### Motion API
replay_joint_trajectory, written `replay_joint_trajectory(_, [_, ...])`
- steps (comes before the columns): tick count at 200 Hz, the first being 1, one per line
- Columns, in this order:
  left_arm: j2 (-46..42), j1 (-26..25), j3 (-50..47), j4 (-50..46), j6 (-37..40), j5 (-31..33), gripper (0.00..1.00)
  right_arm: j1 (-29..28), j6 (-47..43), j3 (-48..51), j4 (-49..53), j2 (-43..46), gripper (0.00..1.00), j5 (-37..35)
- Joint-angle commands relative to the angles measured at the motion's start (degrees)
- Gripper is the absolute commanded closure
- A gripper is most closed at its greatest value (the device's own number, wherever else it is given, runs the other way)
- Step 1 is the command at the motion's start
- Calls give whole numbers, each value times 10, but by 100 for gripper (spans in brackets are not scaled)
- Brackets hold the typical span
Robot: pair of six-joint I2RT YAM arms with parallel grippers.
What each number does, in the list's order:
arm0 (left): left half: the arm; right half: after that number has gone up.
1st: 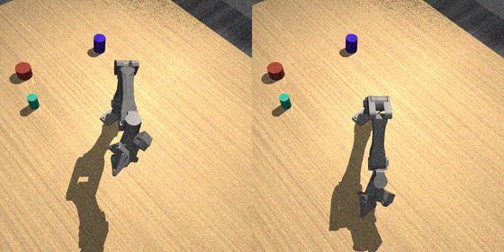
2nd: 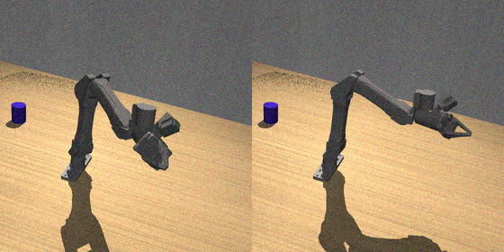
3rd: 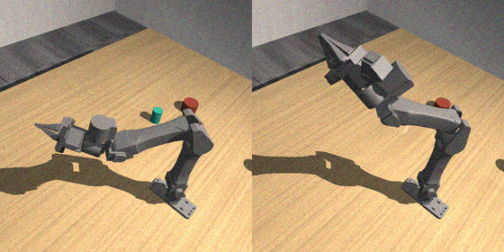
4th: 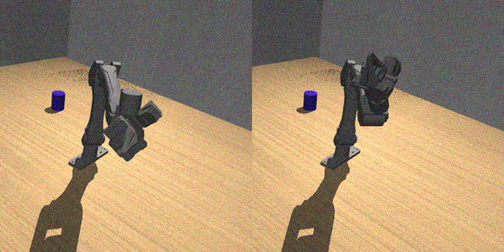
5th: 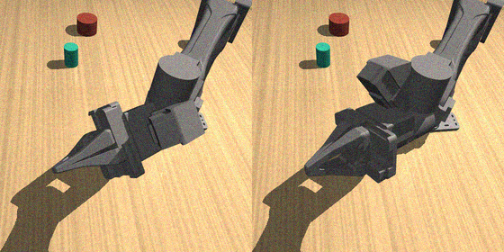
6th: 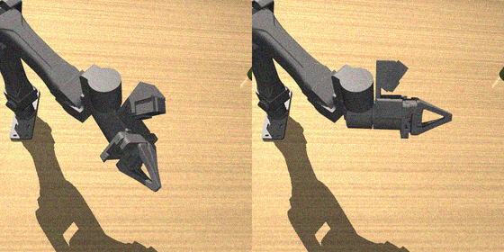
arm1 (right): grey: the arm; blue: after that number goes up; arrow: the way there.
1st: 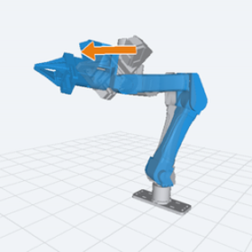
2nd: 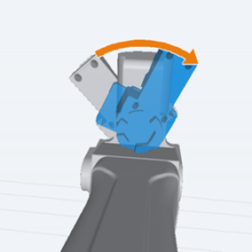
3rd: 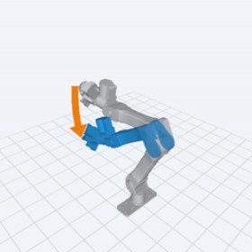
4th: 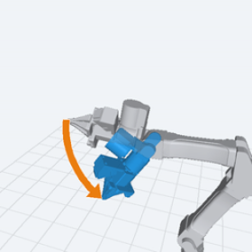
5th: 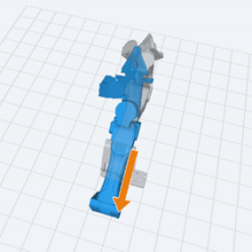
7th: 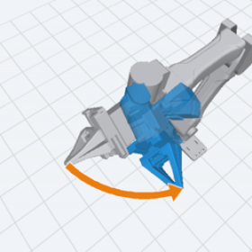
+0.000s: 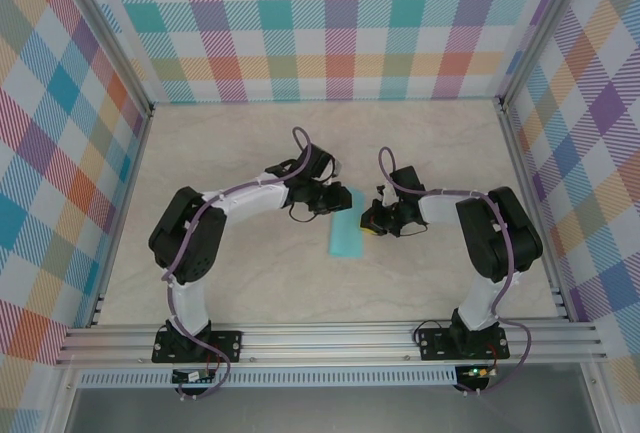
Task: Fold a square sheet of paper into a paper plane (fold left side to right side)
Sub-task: Hold the square sheet of paper at the center of the table, then first fold the square sheet of paper in half at the center of the table.
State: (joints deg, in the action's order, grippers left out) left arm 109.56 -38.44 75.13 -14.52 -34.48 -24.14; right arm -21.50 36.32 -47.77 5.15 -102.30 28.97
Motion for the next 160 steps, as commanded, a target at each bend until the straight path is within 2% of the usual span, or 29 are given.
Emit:
replay_joint_trajectory(1, [38, -5, 0, 44, -10, -58, 77, -7, -16, 13, 59, -35, 100, -73])
replay_joint_trajectory(19, [53, -5, 2, 39, -7, -45, 78, -8, -17, 12, 61, -36, 100, -75])
replay_joint_trajectory(54, [61, -2, -1, -5, 14, 21, 80, -11, -19, 10, 71, -37, 100, -83])
replay_joint_trajectory(160, [43, 51, -94, 30, 19, 19, 82, -20, -32, 0, 102, -38, 100, -109])
